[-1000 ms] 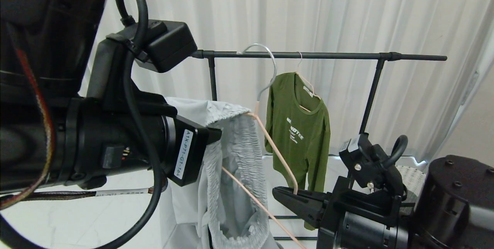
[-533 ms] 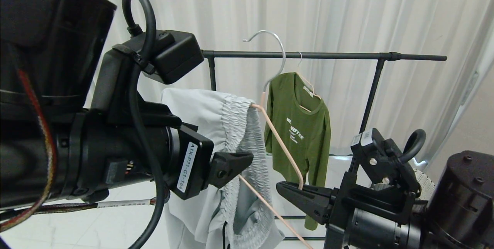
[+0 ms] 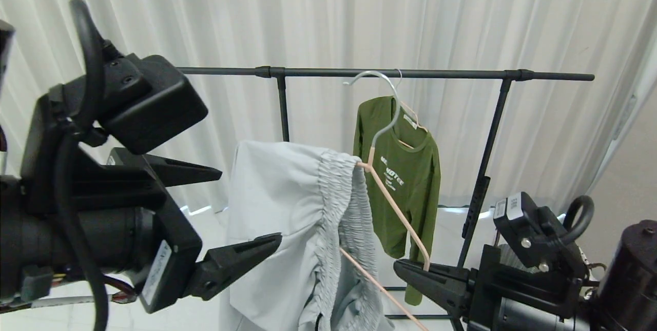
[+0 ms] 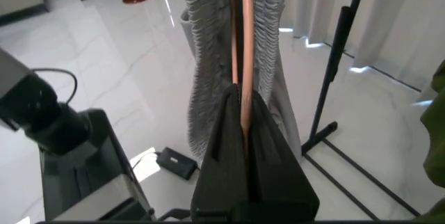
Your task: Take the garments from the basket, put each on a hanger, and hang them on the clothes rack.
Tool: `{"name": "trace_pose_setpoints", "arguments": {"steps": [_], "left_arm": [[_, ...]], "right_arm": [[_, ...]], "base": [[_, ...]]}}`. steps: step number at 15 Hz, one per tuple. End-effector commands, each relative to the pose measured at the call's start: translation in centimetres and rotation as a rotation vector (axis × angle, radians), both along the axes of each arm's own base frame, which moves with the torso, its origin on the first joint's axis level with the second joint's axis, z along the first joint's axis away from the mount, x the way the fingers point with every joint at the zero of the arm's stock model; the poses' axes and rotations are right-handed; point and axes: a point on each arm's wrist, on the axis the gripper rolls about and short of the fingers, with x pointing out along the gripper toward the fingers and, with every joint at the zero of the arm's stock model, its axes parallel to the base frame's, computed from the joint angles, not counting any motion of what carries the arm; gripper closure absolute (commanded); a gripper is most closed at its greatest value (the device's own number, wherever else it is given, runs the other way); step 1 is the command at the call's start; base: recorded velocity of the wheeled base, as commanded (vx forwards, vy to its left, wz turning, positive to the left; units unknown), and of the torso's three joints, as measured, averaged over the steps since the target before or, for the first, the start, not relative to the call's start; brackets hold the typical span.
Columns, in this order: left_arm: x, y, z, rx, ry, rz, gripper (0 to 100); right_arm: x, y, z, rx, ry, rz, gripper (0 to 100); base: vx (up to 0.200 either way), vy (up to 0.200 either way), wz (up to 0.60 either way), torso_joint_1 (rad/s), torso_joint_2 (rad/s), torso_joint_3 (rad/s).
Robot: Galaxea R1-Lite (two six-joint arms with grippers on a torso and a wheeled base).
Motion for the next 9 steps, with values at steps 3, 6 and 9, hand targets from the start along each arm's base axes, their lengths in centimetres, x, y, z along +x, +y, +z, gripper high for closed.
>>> {"name": "trace_pose_setpoints", "arguments": {"steps": [3,6,9], "left_arm": [[1.1,2.4,-0.4,0.084,-0.048,-0.147,0],[3.0,1.7,-1.7,0.090,-0.075,-0.318,0],[2.8,1.3,-3.3,0.057,-0.031,-0.460,0]], "right_arm": [[-2.0,-2.5,-1.0,-0.034,-0.012,0.047,100],[-3.8,-3.6,-1.7,-0.049,-0.002,0.106,100],[-5.1,-4.5,-2.2,-0.058,0.003,0.155,100]], "base": [[0.000,0.000,0.00,0.000,0.00,0.000],[0.000,0.000,0.00,0.000,0.00,0.000],[0.000,0.000,0.00,0.000,0.00,0.000]]}}
